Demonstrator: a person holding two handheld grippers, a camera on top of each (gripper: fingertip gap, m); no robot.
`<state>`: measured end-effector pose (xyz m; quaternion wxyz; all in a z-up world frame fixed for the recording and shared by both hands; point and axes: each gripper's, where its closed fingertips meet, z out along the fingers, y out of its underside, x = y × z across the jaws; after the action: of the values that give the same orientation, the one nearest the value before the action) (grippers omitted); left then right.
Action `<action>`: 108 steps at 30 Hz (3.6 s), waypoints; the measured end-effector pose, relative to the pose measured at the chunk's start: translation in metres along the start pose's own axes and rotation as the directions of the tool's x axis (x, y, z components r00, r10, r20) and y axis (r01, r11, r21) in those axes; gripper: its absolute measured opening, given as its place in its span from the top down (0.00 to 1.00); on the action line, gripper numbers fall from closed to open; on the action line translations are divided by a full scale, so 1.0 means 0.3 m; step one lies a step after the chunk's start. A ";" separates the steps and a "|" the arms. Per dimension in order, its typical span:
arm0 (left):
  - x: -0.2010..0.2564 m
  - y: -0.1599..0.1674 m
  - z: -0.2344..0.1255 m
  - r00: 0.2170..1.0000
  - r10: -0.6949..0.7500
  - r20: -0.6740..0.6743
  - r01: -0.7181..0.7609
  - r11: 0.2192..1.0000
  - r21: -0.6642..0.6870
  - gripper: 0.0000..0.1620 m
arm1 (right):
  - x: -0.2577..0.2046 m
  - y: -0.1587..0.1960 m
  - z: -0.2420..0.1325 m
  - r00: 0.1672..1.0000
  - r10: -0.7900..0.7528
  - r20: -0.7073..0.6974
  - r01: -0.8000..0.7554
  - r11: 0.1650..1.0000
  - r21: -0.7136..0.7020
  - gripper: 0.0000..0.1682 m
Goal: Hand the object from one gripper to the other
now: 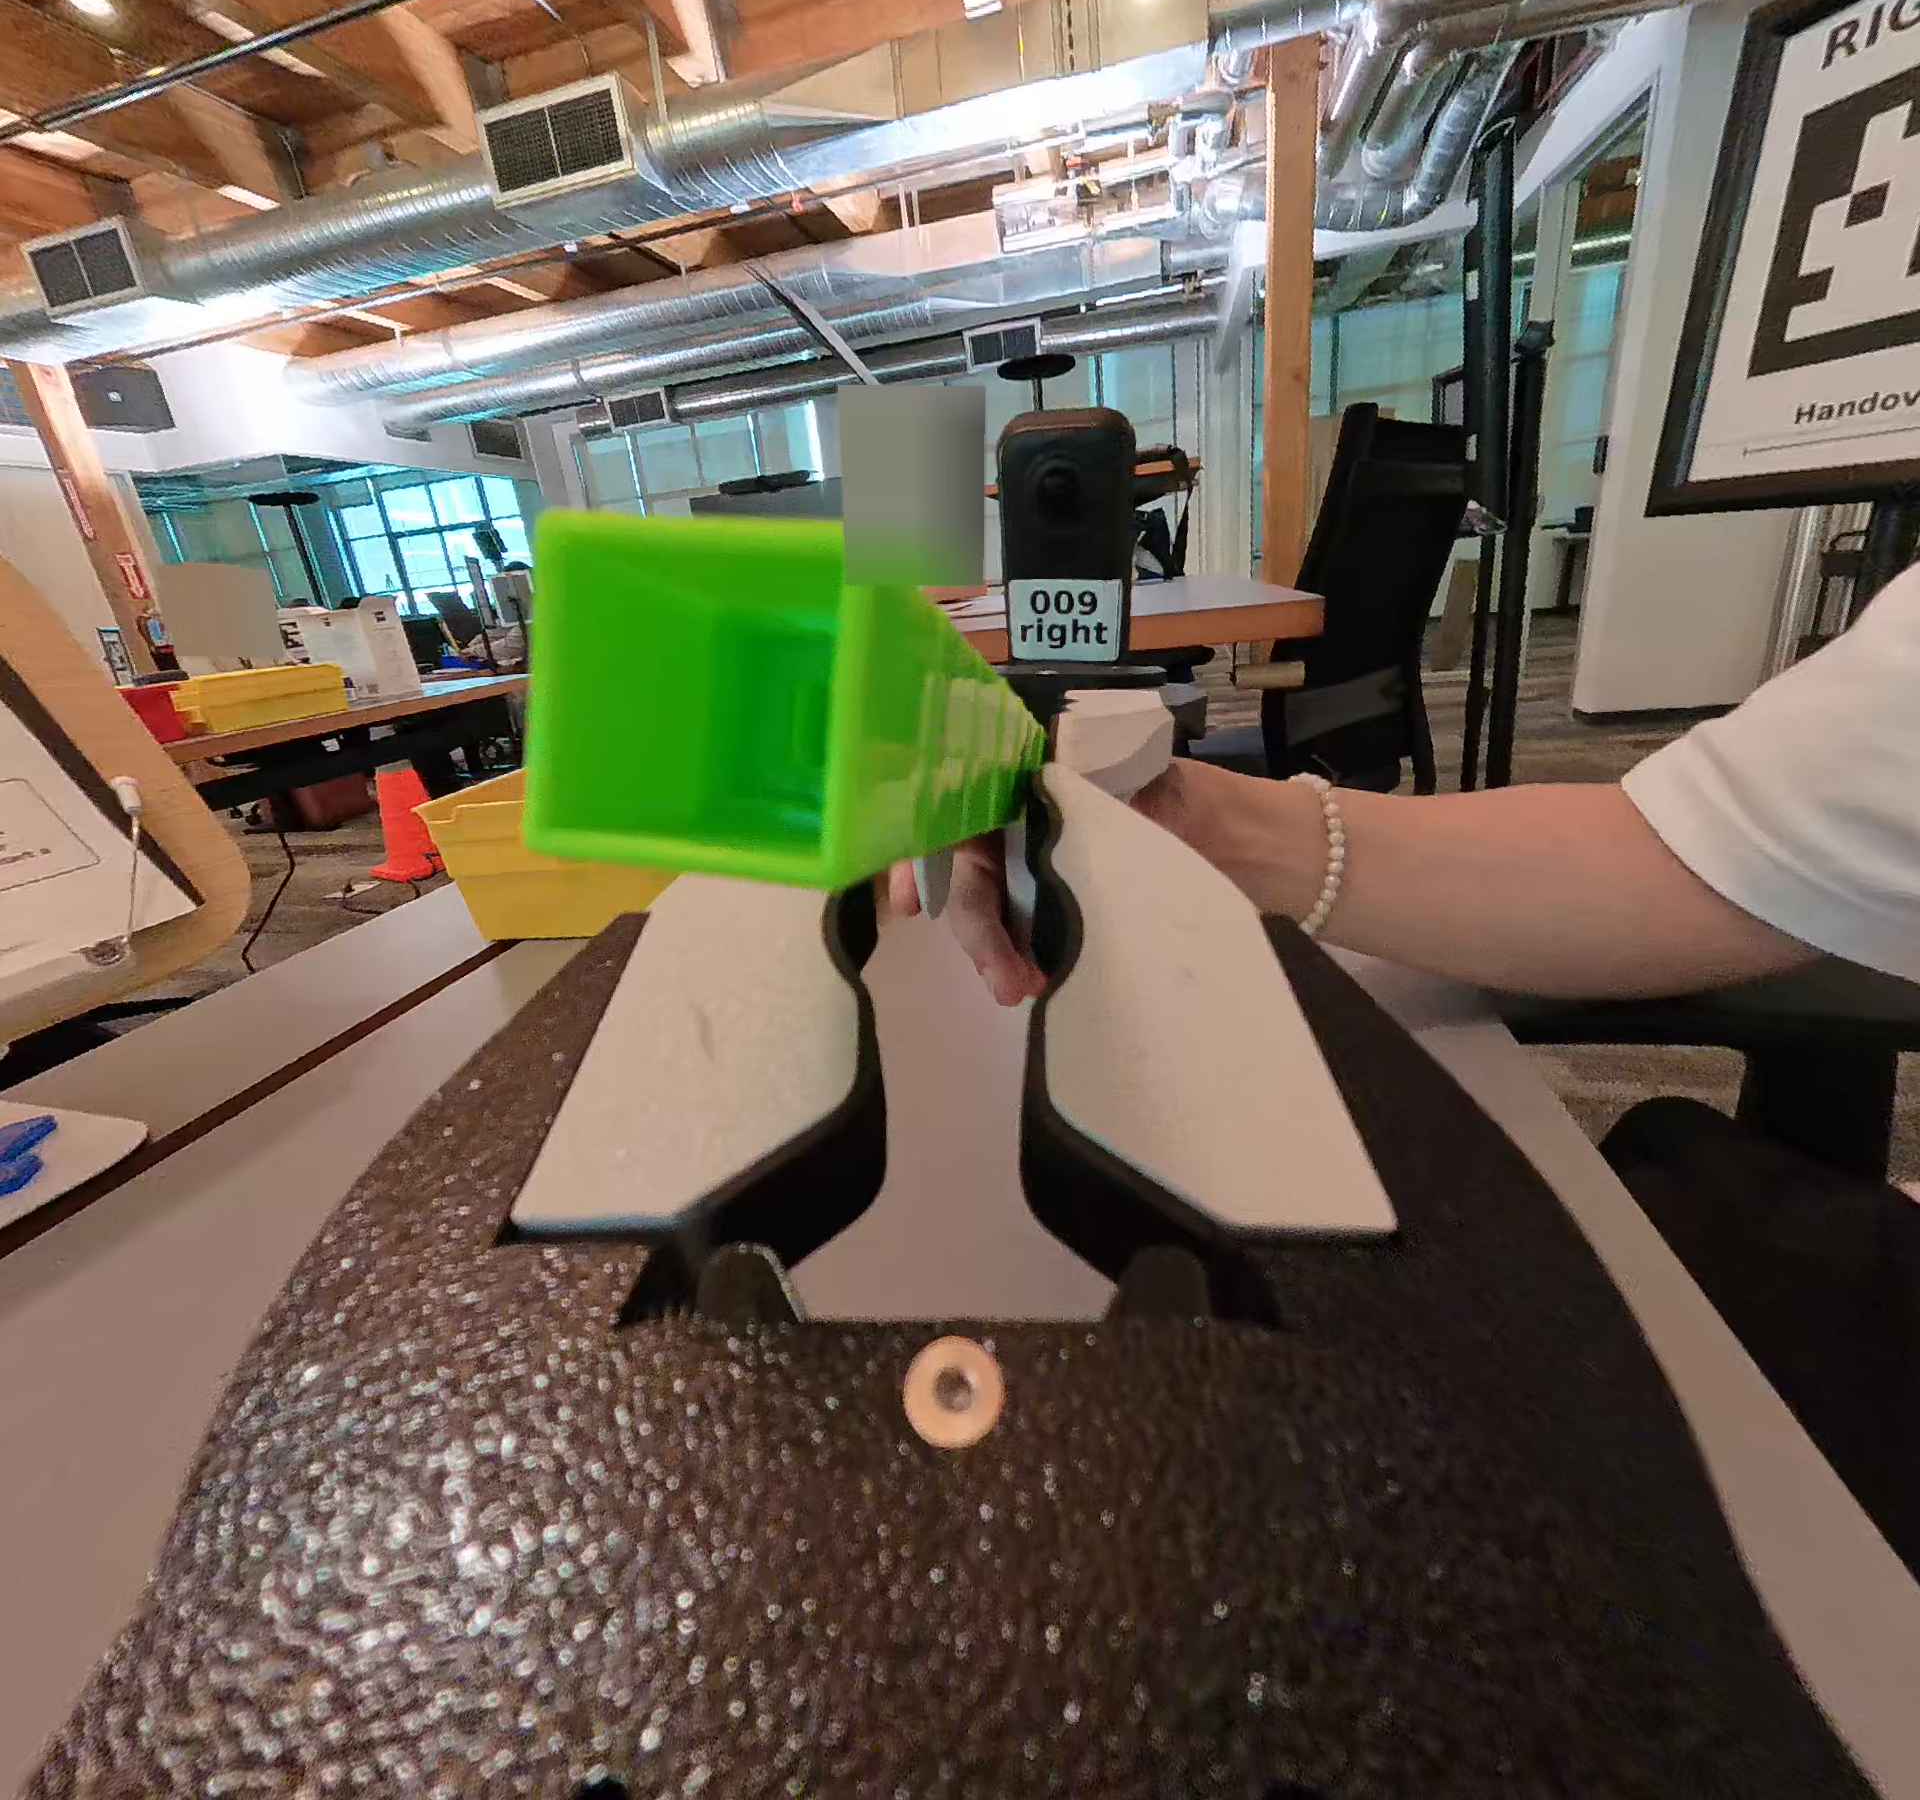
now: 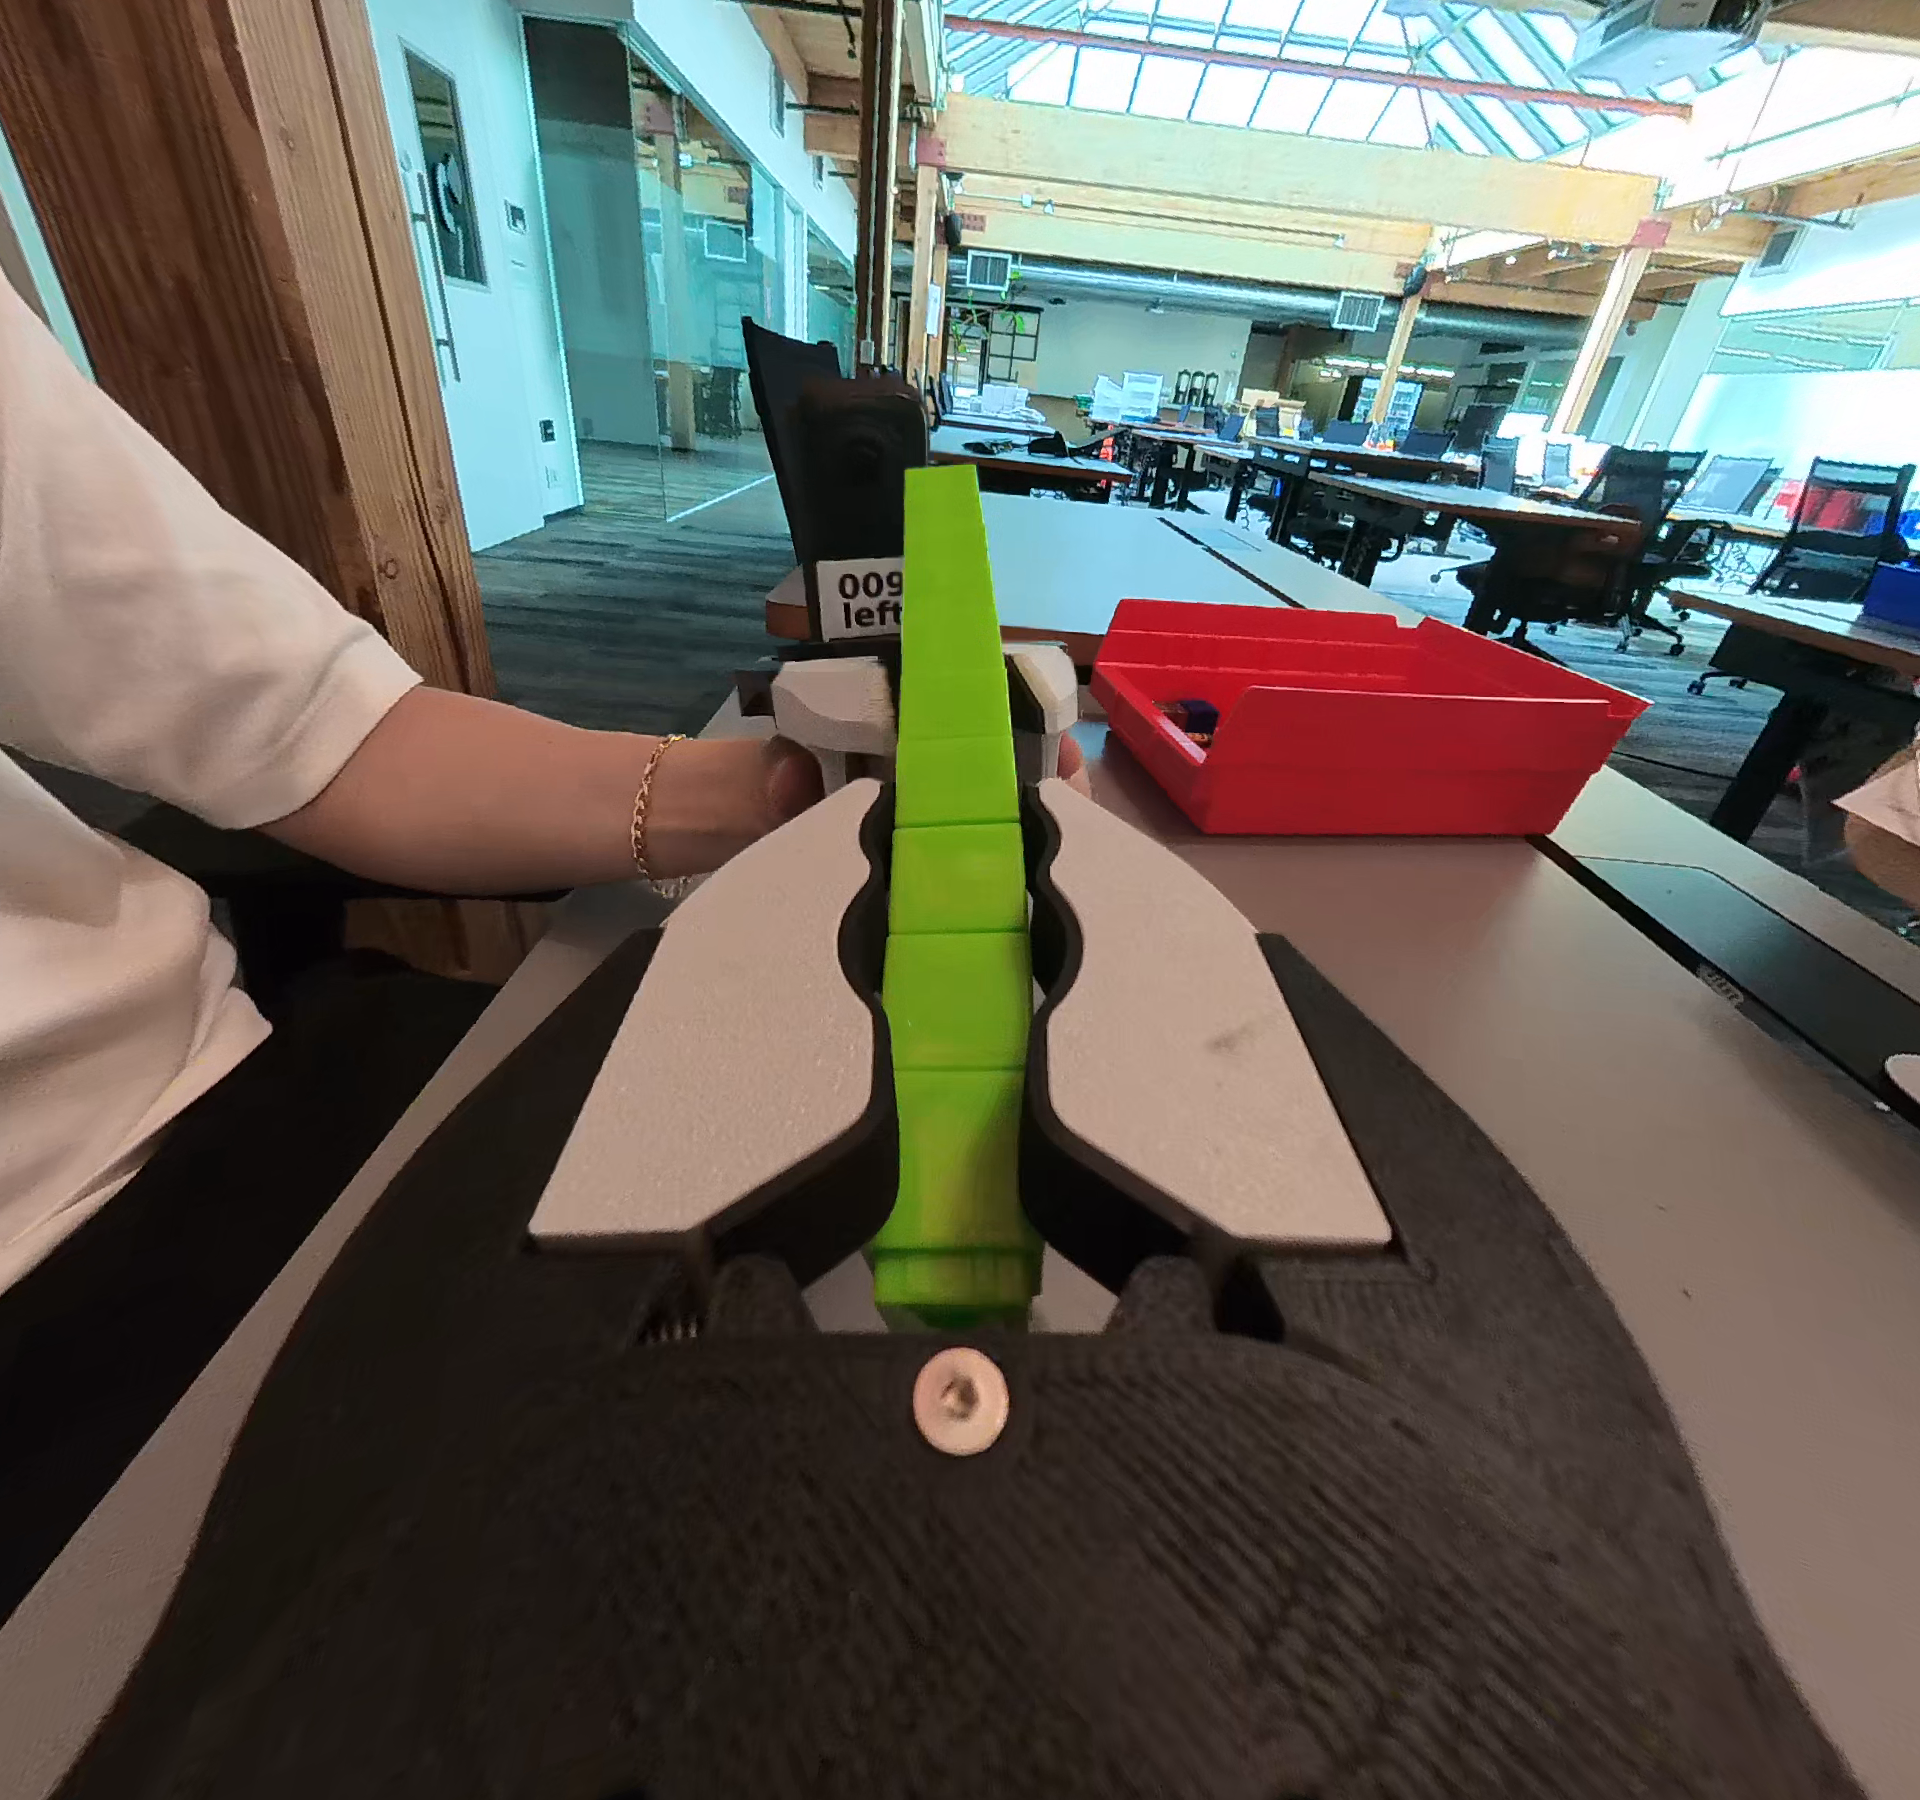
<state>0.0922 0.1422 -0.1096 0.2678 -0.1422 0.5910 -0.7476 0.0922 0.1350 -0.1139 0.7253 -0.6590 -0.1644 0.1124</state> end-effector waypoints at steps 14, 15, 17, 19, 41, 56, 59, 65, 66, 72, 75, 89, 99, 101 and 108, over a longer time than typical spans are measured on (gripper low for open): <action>-0.068 0.070 0.022 0.984 0.019 0.178 0.046 0.934 -0.355 0.87 | 0.086 0.002 -0.072 0.944 -0.267 -0.194 0.233 0.955 -0.185 0.70; -0.068 0.063 0.028 0.980 -0.020 0.198 0.088 0.936 -0.341 0.87 | 0.082 0.025 -0.064 0.941 -0.286 -0.180 0.244 0.943 -0.225 0.70; -0.086 0.060 0.028 0.960 -0.089 0.265 0.178 0.927 -0.331 0.87 | 0.103 0.048 -0.054 0.894 -0.396 -0.209 0.330 0.898 -0.292 0.73; -0.109 0.067 0.013 0.928 -0.136 0.348 0.259 0.905 -0.338 0.87 | 0.117 0.056 -0.040 0.840 -0.493 -0.227 0.405 0.848 -0.343 0.76; 0.030 -0.025 0.019 0.999 -0.039 -0.029 0.034 0.988 -0.150 0.77 | -0.055 0.019 0.046 0.982 0.168 0.083 -0.162 0.984 -0.077 0.87; -0.201 -0.007 -0.047 0.829 -0.334 0.448 0.397 0.916 -0.052 0.86 | 0.127 0.043 0.014 0.867 -0.379 -0.325 0.292 0.913 -0.286 0.79; -0.211 -0.002 -0.059 0.768 -0.404 0.498 0.469 0.883 -0.008 0.86 | 0.142 0.049 0.027 0.747 -0.568 -0.345 0.437 0.811 -0.388 0.78; -0.191 -0.013 -0.044 0.730 -0.488 0.478 0.537 0.843 0.040 0.86 | 0.158 0.089 0.044 0.644 -0.688 -0.335 0.499 0.709 -0.498 0.87; -0.190 -0.016 -0.044 0.727 -0.496 0.475 0.540 0.840 0.051 0.86 | 0.161 0.086 0.044 0.654 -0.672 -0.348 0.483 0.725 -0.491 0.87; -0.161 -0.056 -0.024 0.857 -0.401 0.325 0.419 0.908 0.017 0.82 | 0.128 0.052 0.050 0.887 -0.283 -0.364 0.200 0.948 -0.250 0.87; -0.127 -0.072 -0.018 0.927 -0.291 0.237 0.302 0.953 -0.011 0.79 | 0.093 -0.015 0.055 0.961 0.035 -0.273 -0.034 0.999 0.010 0.87; -0.065 -0.016 0.006 0.929 -0.364 0.065 0.366 0.930 -0.031 0.80 | 0.090 -0.067 0.053 0.919 0.383 -0.096 -0.337 0.887 0.314 0.87; -0.010 0.093 0.060 0.934 -0.335 0.124 0.357 0.896 -0.266 0.84 | 0.104 -0.082 0.038 0.897 0.438 -0.057 -0.373 0.821 0.432 0.88; 0.000 0.083 0.066 0.923 -0.372 0.099 0.385 0.892 -0.236 0.84 | 0.099 -0.089 0.036 0.895 0.444 -0.029 -0.387 0.810 0.441 0.87; -0.012 0.052 0.066 0.895 -0.442 0.065 0.446 0.882 -0.151 0.87 | 0.078 -0.073 0.055 0.914 0.404 -0.027 -0.365 0.850 0.380 0.88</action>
<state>0.1092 0.1257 -0.1189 0.0855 -0.3055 0.5976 -0.7363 0.1062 0.1568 -0.0886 0.8058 -0.5362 0.0334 0.2491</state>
